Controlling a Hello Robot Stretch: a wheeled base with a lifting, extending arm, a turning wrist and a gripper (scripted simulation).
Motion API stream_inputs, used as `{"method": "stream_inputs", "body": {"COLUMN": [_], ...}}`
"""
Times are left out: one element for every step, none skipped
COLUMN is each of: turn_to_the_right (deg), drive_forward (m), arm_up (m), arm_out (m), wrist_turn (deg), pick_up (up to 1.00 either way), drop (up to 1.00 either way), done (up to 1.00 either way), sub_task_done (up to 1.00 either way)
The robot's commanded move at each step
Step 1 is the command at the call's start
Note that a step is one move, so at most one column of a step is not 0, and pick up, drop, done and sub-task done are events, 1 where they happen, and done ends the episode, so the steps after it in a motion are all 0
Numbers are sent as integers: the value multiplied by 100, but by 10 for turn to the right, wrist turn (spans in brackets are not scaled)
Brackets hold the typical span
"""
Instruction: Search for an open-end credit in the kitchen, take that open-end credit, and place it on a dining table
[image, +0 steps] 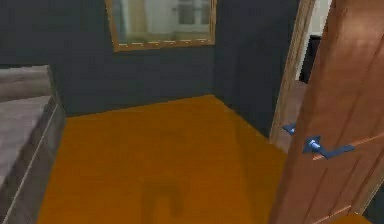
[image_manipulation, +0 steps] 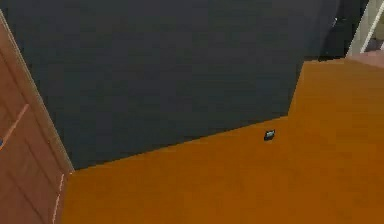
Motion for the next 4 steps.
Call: {"method": "stream_inputs", "body": {"turn_to_the_right": [0,210,0,450], "drive_forward": [80,0,30,0], "arm_up": [0,0,0,0], "arm_out": [0,0,0,0], "wrist_turn": [0,0,0,0], "pick_up": [0,0,0,0], "drop": [0,0,0,0], "done": [0,0,0,0], "sub_task_done": [0,0,0,0]}}
